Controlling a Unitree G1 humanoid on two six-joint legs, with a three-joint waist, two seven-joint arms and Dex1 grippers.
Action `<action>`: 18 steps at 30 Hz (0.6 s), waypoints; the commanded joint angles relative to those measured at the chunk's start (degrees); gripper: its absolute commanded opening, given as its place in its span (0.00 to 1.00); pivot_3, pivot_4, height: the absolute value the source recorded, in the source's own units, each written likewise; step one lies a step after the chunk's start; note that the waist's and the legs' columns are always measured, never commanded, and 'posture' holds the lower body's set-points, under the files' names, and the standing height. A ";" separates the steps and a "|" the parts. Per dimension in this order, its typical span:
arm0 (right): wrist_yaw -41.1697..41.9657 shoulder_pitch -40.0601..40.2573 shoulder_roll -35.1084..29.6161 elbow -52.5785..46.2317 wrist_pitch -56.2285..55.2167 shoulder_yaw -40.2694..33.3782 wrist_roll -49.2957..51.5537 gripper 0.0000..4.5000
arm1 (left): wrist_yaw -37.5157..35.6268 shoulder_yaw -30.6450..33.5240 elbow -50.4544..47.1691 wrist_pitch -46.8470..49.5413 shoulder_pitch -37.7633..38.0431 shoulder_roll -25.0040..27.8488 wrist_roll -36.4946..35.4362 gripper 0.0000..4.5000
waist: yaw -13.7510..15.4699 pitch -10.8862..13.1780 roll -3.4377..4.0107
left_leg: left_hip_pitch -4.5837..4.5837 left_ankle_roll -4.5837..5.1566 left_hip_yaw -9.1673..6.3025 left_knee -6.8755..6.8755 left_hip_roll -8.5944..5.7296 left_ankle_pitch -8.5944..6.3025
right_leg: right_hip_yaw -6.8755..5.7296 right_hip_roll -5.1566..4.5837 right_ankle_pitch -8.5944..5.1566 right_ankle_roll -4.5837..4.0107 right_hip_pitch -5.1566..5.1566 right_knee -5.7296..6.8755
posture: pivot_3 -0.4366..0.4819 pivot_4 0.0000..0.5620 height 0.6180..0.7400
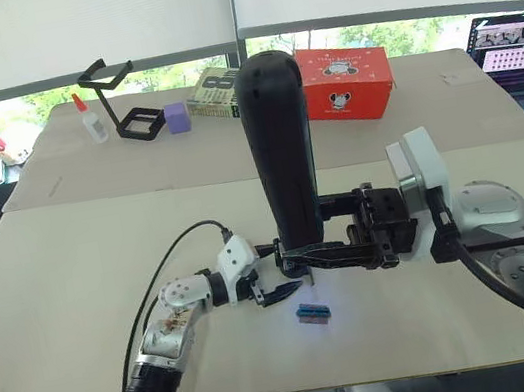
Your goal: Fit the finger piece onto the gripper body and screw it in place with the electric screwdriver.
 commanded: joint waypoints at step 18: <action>-1.26 -2.97 -2.13 -2.73 1.77 -3.77 5.80 0.42 | -20.90 -2.38 26.03 -15.97 -21.36 -5.44 -0.36 0.54 | 0.32 0.03 -0.06 | -0.12 0.02 0.00 0.05 -0.05 0.00 | -0.21 0.10 0.00 0.00 -0.04 -0.03 | 0.48 0.27 1.00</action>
